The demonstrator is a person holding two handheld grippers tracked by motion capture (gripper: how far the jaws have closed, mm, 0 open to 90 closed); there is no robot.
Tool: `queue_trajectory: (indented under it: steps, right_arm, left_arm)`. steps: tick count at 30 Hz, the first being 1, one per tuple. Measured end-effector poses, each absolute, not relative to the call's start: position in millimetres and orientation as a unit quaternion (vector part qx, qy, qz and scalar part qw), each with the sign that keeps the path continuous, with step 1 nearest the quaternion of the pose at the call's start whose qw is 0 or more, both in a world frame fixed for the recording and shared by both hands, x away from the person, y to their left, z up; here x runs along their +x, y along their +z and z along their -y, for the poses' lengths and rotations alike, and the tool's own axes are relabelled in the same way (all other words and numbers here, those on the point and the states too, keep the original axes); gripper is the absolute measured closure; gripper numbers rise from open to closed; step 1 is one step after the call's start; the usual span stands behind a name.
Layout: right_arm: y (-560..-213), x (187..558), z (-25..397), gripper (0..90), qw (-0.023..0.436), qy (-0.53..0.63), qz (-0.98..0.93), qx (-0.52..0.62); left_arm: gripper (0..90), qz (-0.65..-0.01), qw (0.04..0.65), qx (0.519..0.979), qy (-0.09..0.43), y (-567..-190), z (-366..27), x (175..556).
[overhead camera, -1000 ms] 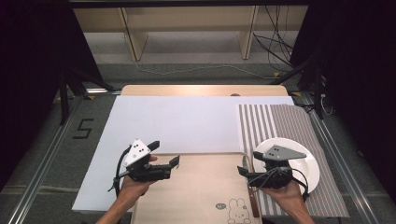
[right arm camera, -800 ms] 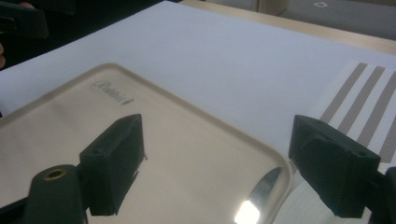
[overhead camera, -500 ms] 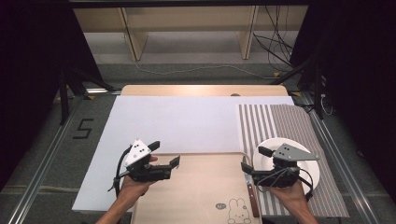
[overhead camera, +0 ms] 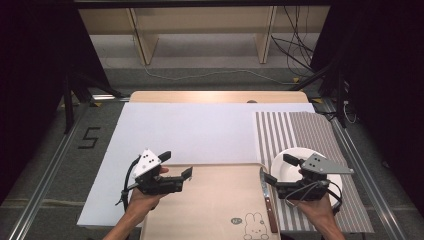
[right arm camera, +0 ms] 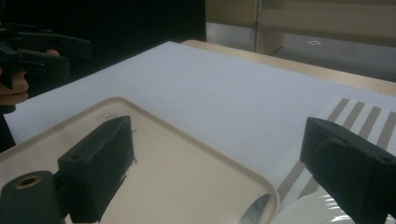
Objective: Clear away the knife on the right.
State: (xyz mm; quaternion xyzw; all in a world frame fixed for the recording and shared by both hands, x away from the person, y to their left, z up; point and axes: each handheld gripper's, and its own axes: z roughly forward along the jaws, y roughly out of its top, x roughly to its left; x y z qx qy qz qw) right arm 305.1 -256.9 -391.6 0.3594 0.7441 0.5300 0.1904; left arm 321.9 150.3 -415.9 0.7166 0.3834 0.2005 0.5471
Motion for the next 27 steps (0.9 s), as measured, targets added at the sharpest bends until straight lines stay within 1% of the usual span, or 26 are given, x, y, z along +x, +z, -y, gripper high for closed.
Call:
queue_trajectory:
  steps: [2,13,27]
  right_arm:
    - [-391.3,306.3,259.6,9.1,0.189,0.531,-0.741,0.365]
    - [-391.9,307.2,265.8,8.9,0.190,0.535,-0.737,0.368]
    - [-394.0,306.5,261.8,9.1,0.189,0.532,-0.741,0.364]
  left_arm:
    - [10.4,-0.384,0.547,0.716,0.202,-415.6,-151.9,321.7]
    - [10.4,-0.380,0.546,0.719,0.202,-415.6,-150.1,321.7]
    - [10.4,-0.380,0.546,0.719,0.203,-415.8,-150.1,321.8]
